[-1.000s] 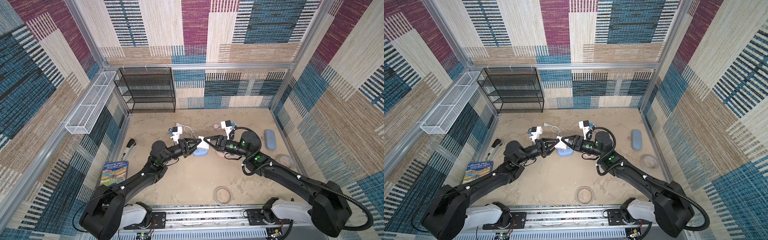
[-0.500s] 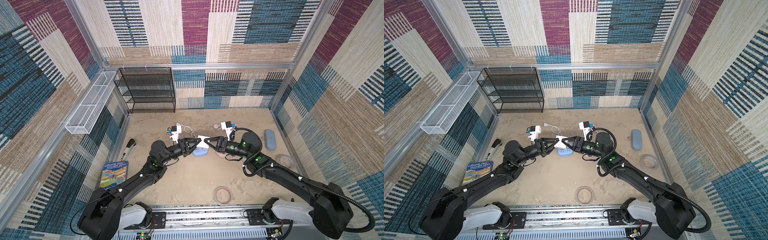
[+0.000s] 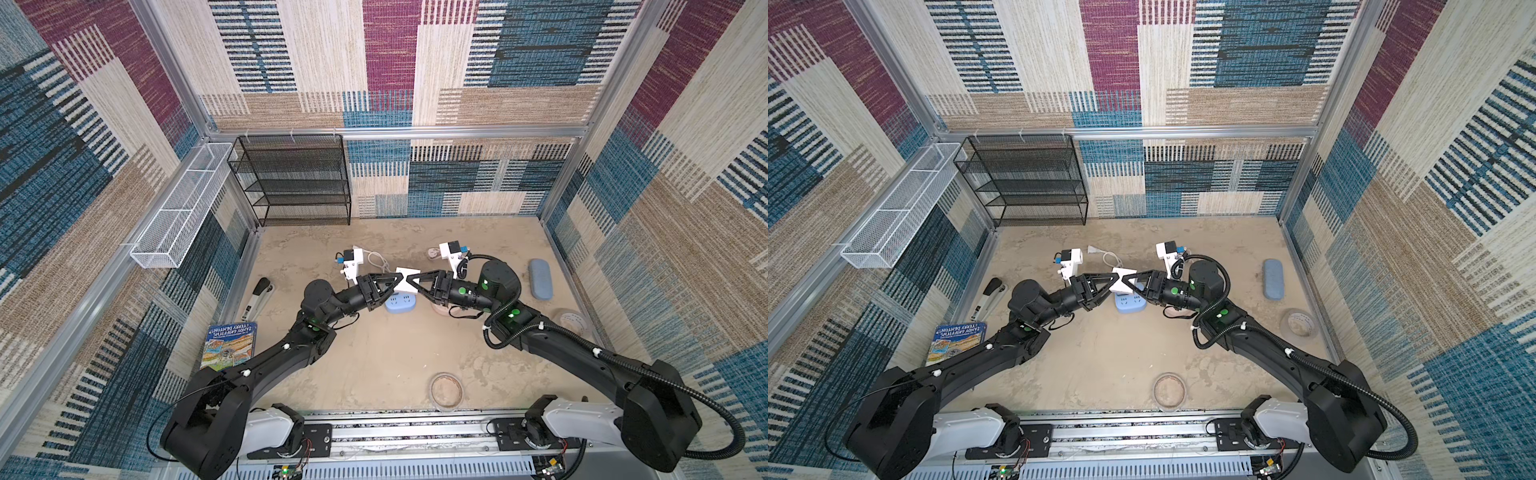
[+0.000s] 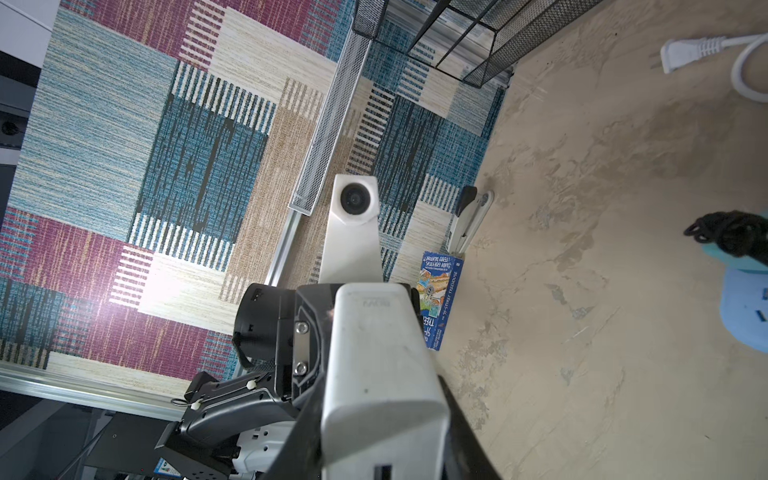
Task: Insert the plug
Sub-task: 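Open and withdraw the left gripper while the right gripper carries the charger over the strip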
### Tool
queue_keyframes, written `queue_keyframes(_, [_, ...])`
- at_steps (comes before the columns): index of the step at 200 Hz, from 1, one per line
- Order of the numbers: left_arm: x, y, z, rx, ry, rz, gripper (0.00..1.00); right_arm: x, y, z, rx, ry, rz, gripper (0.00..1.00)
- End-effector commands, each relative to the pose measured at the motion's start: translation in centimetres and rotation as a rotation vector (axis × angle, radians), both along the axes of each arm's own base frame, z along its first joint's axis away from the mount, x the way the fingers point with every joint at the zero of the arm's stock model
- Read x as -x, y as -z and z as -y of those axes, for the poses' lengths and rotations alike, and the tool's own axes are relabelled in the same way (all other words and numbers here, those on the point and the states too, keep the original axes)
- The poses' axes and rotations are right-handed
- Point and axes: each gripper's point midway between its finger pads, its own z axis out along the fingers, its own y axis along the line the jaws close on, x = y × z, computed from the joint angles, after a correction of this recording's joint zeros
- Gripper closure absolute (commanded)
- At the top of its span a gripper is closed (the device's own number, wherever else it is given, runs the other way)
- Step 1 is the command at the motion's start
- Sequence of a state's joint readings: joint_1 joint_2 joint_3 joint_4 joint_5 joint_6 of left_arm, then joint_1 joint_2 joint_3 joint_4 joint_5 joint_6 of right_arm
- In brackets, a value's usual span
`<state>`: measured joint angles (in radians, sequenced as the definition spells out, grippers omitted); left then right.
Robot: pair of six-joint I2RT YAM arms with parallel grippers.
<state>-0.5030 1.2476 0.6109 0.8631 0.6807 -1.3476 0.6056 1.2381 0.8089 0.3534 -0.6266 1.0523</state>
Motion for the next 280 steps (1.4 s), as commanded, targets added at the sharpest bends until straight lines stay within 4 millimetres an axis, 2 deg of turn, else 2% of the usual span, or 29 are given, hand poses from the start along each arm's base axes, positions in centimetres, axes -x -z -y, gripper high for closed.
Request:
queue_keyframes(1, [0.2, 3.9, -0.7, -0.216, -0.028, -0.072, 0.00, -1.3, 0.4, 0.3, 0.122, 0.056, 0.074, 1.00])
queue_keyframes(11, [0.3, 5.0, -1.9, -0.354, -0.076, -0.075, 0.00, -1.7, 0.9, 0.6, 0.181, 0.078, 0.071, 1.00])
queue_keyframes(22, [0.1, 5.6, -4.1, -0.522, -0.172, -0.058, 0.00, -2.3, 1.0, 0.8, 0.239, 0.099, 0.077, 1.00])
queue_keyframes(30, [0.1, 6.4, -6.1, -0.656, -0.239, -0.071, 0.00, -2.8, 1.6, 1.1, 0.297, 0.116, 0.068, 1.00])
queue_keyframes(52, [0.3, 6.8, -11.5, -0.955, -0.396, -0.084, 0.00, -4.0, 2.9, 1.5, 0.428, 0.130, 0.051, 1.00])
queue_keyframes(67, [0.5, 6.8, -14.2, -1.090, -0.472, -0.092, 0.00, -4.7, 3.5, 1.6, 0.505, 0.132, 0.048, 1.00])
queue_keyframes(83, [0.8, 6.8, -15.5, -1.157, -0.500, -0.060, 0.00, -5.8, 4.2, 2.0, 0.602, 0.151, 0.043, 1.00])
queue_keyframes(111, [1.2, 6.7, -16.0, -1.165, -0.505, -0.042, 0.00, -7.5, 6.4, 3.2, 0.808, 0.170, 0.003, 1.00])
queue_keyframes(130, [1.3, 7.4, -15.4, -1.185, -0.448, -0.067, 0.00, -8.3, 7.3, 3.8, 0.905, 0.168, -0.018, 1.00])
queue_keyframes(160, [1.2, 9.0, -14.6, -1.208, -0.385, -0.098, 0.02, -8.8, 8.4, 4.6, 1.003, 0.167, -0.042, 1.00])
queue_keyframes(179, [1.1, 9.5, -14.6, -1.197, -0.398, -0.100, 0.02, -8.5, 10.6, 5.2, 1.072, 0.139, -0.085, 1.00])
queue_keyframes(184, [1.1, 9.6, -14.7, -1.196, -0.402, -0.100, 0.02, -8.7, 10.1, 5.1, 1.072, 0.142, -0.077, 1.00])
queue_keyframes(230, [1.1, 9.5, -14.5, -1.150, -0.424, -0.062, 0.06, -8.7, 12.9, 4.8, 1.127, 0.091, -0.130, 1.00])
queue_keyframes(280, [1.3, 9.8, -13.8, -1.138, -0.380, -0.058, 0.09, -9.9, 15.0, 4.0, 1.152, 0.063, -0.138, 1.00])
